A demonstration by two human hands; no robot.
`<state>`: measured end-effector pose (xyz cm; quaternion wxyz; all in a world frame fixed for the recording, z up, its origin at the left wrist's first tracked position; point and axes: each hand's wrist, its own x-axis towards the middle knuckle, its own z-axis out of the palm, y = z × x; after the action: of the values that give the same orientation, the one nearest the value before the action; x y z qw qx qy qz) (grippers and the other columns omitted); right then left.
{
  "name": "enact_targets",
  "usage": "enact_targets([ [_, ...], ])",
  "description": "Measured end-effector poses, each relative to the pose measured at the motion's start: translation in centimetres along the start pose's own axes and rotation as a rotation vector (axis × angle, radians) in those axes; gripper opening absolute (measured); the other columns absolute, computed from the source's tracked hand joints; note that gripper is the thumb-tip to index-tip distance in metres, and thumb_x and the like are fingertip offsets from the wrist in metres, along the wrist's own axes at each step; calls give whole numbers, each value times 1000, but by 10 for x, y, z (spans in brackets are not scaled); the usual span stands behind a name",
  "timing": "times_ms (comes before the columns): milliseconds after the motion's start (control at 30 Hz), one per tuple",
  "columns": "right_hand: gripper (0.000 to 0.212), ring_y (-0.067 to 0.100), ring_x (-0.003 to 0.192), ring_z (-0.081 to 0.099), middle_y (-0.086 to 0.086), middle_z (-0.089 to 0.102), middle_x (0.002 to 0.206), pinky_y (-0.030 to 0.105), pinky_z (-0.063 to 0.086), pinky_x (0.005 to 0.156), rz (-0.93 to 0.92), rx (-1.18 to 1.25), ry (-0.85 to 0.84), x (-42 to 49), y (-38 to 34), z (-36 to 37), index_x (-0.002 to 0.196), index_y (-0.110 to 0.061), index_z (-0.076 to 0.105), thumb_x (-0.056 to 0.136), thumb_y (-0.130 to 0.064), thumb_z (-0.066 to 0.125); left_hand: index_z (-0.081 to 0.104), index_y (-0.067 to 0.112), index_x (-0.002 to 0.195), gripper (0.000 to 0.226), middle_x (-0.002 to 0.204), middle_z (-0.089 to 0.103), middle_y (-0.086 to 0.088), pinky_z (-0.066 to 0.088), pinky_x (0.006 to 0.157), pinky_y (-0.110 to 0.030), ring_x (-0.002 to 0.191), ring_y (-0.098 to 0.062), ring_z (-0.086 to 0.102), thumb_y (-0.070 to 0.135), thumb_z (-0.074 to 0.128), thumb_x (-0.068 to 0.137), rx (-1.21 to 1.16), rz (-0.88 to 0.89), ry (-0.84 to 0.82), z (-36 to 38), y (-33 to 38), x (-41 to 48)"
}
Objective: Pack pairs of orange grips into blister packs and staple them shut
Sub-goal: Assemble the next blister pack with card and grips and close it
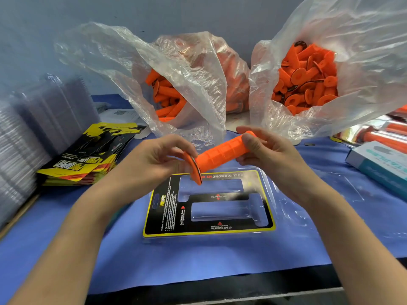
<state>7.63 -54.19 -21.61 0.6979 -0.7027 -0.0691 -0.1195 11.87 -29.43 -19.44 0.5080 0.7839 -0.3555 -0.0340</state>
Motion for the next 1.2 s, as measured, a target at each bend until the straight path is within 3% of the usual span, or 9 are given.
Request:
enact_targets([
  [167, 34, 23, 79, 72, 8, 69, 89, 25, 57, 76, 5, 125, 35, -3, 3, 6, 110, -11, 62, 83, -31, 63, 57, 30, 130, 37, 122, 66, -6, 57, 89, -40, 112, -27, 66, 37, 60, 94, -449, -181, 27, 7, -10, -6],
  [267, 32, 25, 81, 73, 8, 68, 93, 26, 57, 77, 10, 83, 45, -9, 10, 9, 110, -12, 62, 85, -32, 65, 53, 34, 124, 39, 115, 66, 7, 55, 75, -21, 92, -15, 72, 42, 66, 88, -224, -190, 78, 17, -10, -7],
  [400, 28, 27, 80, 74, 1, 69, 91, 24, 57, 74, 5, 56, 11, -13, 13, 6, 107, -16, 63, 84, -32, 67, 54, 33, 112, 31, 105, 63, 6, 54, 75, -23, 80, -18, 67, 13, 66, 92, -73, -141, 139, 20, -15, -10],
  [533, 27, 13, 82, 72, -10, 71, 93, 26, 57, 75, 3, -201, -65, -16, 15, -1, 105, -25, 64, 83, -41, 68, 53, 36, 105, 29, 96, 63, 8, 49, 65, -20, 70, -10, 63, 25, 65, 81, 60, -109, 136, 14, -19, -13],
  [633, 17, 3, 82, 64, -13, 69, 92, 17, 50, 72, -23, -419, -65, -17, 22, -6, 103, -33, 63, 88, -36, 70, 52, 35, 103, 28, 85, 63, 15, 44, 56, -11, 58, -3, 58, 21, 67, 84, 171, -88, 121, 16, -25, -14],
  [767, 26, -9, 95, 51, -17, 60, 95, 1, 36, 76, -31, -707, -80, -19, 29, -9, 110, -44, 62, 86, -40, 71, 53, 40, 107, 31, 96, 63, 16, 43, 64, -16, 66, -9, 58, 25, 68, 84, 329, -90, 109, 16, -39, -19],
  [867, 30, -20, 97, 39, -27, 53, 85, -3, 30, 76, -82, -830, -94, -21, 32, -9, 116, -36, 65, 86, -39, 72, 51, 47, 115, 37, 105, 59, 19, 40, 75, -12, 88, 5, 58, 40, 65, 82, 437, -113, 98, 16, -47, -22],
  [1033, 31, -3, 99, 39, -26, 56, 93, 8, 34, 79, -90, -931, -144, -22, 38, -13, 117, -40, 62, 87, -47, 66, 46, 47, 124, 48, 118, 56, 16, 45, 98, -33, 117, 1, 53, 52, 65, 81, 490, -145, 65, 18, -54, -26],
  [1200, 32, 12, 101, 46, -16, 64, 103, 25, 39, 87, -142, -1045, -152, -23, 40, -12, 119, -35, 62, 89, -48, 64, 44, 47, 130, 53, 113, 52, 19, 33, 82, -1, 102, 11, 48, 57, 65, 82, 567, -145, 26, 19, -58, -29],
])
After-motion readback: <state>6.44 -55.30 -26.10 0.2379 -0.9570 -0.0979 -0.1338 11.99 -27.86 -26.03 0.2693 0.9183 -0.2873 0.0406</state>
